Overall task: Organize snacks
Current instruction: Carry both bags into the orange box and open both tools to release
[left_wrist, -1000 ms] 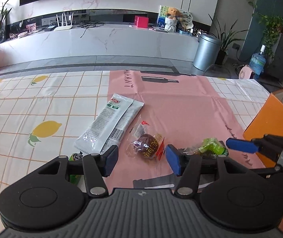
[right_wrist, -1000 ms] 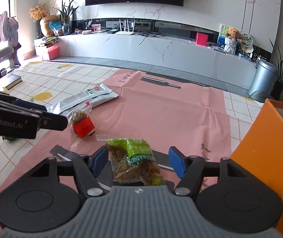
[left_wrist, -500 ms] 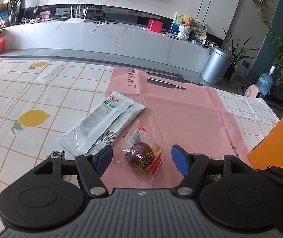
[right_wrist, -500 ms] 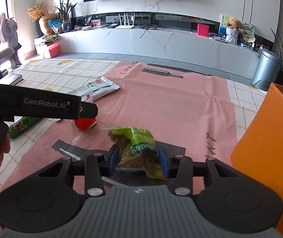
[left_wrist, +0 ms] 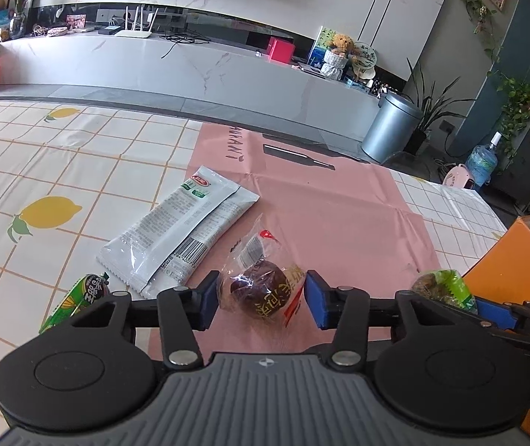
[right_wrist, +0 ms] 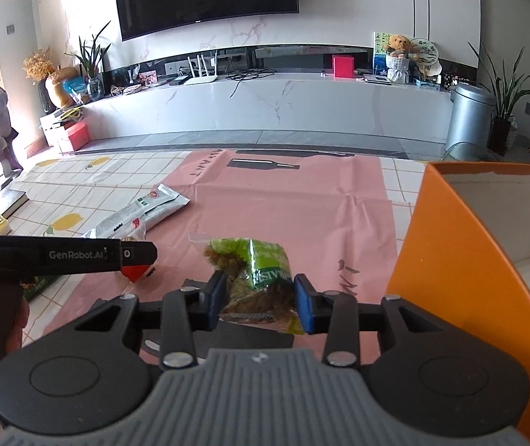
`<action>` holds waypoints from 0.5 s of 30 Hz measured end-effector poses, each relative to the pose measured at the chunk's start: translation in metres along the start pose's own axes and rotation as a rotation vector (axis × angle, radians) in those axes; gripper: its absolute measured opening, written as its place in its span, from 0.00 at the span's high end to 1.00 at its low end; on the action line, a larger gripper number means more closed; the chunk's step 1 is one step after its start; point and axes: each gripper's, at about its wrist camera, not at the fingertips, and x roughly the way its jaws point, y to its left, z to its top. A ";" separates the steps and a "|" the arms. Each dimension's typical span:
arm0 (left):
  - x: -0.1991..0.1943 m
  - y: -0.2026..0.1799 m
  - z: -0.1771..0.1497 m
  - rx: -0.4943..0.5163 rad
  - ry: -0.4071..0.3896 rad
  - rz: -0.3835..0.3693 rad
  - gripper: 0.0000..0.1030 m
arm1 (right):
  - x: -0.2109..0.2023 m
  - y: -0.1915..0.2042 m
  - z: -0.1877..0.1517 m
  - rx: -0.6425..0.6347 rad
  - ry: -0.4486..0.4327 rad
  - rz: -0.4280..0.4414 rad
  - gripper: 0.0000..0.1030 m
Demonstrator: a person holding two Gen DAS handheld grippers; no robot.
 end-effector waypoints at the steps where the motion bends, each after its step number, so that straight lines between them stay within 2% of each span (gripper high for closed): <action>1: -0.004 -0.002 -0.001 -0.001 0.002 -0.010 0.49 | 0.001 0.001 0.000 -0.001 0.005 -0.003 0.64; 7: -0.029 -0.021 -0.004 0.003 0.068 -0.012 0.50 | -0.001 0.001 -0.003 0.007 0.031 -0.004 0.64; 15: -0.067 -0.051 -0.031 0.047 0.133 0.056 0.50 | -0.022 0.002 -0.004 0.021 0.049 -0.002 0.65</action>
